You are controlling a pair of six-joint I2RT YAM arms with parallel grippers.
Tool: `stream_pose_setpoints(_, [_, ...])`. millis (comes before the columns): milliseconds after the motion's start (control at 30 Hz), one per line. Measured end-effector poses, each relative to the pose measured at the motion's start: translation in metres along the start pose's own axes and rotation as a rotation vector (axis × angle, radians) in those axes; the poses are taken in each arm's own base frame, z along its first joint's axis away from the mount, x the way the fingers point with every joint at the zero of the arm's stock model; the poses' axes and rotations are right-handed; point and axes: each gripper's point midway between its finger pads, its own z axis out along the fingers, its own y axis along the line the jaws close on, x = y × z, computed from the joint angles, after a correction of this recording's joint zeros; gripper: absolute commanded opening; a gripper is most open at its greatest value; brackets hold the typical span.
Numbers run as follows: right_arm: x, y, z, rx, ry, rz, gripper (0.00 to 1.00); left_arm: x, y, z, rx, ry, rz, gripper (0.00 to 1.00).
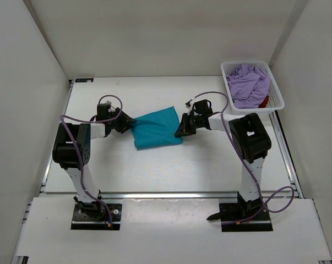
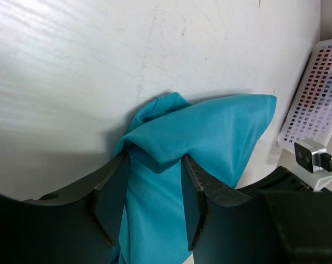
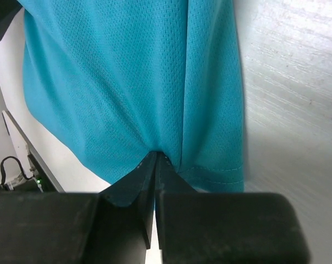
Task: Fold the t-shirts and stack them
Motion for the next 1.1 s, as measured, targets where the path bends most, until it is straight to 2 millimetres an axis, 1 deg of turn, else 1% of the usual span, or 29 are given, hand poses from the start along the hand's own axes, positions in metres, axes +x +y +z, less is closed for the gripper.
stream_pose_setpoints(100, [-0.001, 0.003, -0.002, 0.002, 0.003, -0.001, 0.1, 0.007, 0.004, -0.006, -0.002, 0.004, -0.005, 0.54])
stream_pose_setpoints(200, [-0.008, 0.011, -0.007, -0.011, -0.007, 0.0, 0.17, 0.011, 0.0, -0.023, 0.004, -0.013, 0.007, 0.56])
stream_pose_setpoints(300, [-0.021, 0.022, -0.016, -0.041, -0.033, -0.004, 0.08, 0.004, -0.02, -0.045, 0.037, -0.078, 0.056, 0.55])
stream_pose_setpoints(333, [-0.027, 0.027, -0.018, -0.05, -0.041, -0.011, 0.03, 0.001, -0.028, -0.051, 0.048, -0.104, 0.075, 0.54])
stream_pose_setpoints(367, [-0.033, 0.032, -0.018, -0.061, -0.047, -0.021, 0.0, -0.003, -0.037, -0.057, 0.062, -0.131, 0.098, 0.54])
stream_pose_setpoints(400, [-0.04, 0.037, -0.019, -0.072, -0.054, -0.029, 0.0, -0.003, -0.044, -0.061, 0.072, -0.147, 0.121, 0.54])
stream_pose_setpoints(433, [-0.049, 0.041, -0.019, -0.084, -0.063, -0.039, 0.0, 0.0, -0.051, -0.063, 0.081, -0.153, 0.143, 0.55])
stream_pose_setpoints(467, [-0.062, 0.047, -0.017, -0.099, -0.079, -0.054, 0.0, 0.008, -0.058, -0.061, 0.092, -0.142, 0.166, 0.54])
stream_pose_setpoints(533, [-0.082, 0.052, -0.01, -0.116, -0.104, -0.077, 0.01, 0.029, -0.065, -0.053, 0.1, -0.095, 0.198, 0.53])
stream_pose_setpoints(600, [-0.099, 0.052, 0.001, -0.124, -0.115, -0.085, 0.0, 0.055, -0.061, -0.04, 0.087, -0.029, 0.221, 0.5])
stream_pose_setpoints(667, [-0.11, 0.045, 0.015, -0.12, -0.112, -0.083, 0.0, 0.081, -0.048, -0.03, 0.063, 0.039, 0.227, 0.49])
stream_pose_setpoints(700, [-0.113, 0.04, 0.022, -0.112, -0.107, -0.08, 0.0, 0.092, -0.036, -0.028, 0.044, 0.065, 0.221, 0.49])
stream_pose_setpoints(767, [-0.111, 0.026, 0.035, -0.084, -0.084, -0.06, 0.0, 0.107, -0.007, -0.031, -0.008, 0.1, 0.192, 0.49])
stream_pose_setpoints(800, [-0.107, 0.018, 0.04, -0.069, -0.069, -0.047, 0.0, 0.111, -0.002, -0.034, -0.001, 0.11, 0.171, 0.5])
stream_pose_setpoints(867, [-0.097, 0.006, 0.046, -0.045, -0.033, -0.014, 0.0, 0.107, -0.002, -0.04, 0.01, 0.093, 0.162, 0.5])
stream_pose_setpoints(933, [-0.096, 0.005, 0.045, -0.047, -0.024, -0.005, 0.0, 0.105, -0.002, -0.045, 0.013, 0.082, 0.159, 0.5])
stream_pose_setpoints(1000, [-0.1, 0.007, 0.043, -0.037, -0.029, -0.015, 0.0, 0.105, -0.006, -0.048, 0.019, 0.08, 0.164, 0.5])
stream_pose_setpoints(1033, [-0.102, 0.008, 0.041, -0.032, -0.028, -0.018, 0.0, 0.105, -0.01, -0.051, 0.027, 0.077, 0.171, 0.48])
stream_pose_setpoints(1067, [-0.105, 0.01, 0.039, -0.026, -0.031, -0.024, 0.0, 0.104, -0.014, -0.055, 0.034, 0.071, 0.18, 0.39])
stream_pose_setpoints(1100, [-0.108, 0.012, 0.037, -0.024, -0.036, -0.035, 0.01, 0.102, -0.02, -0.059, 0.046, 0.061, 0.19, 0.34])
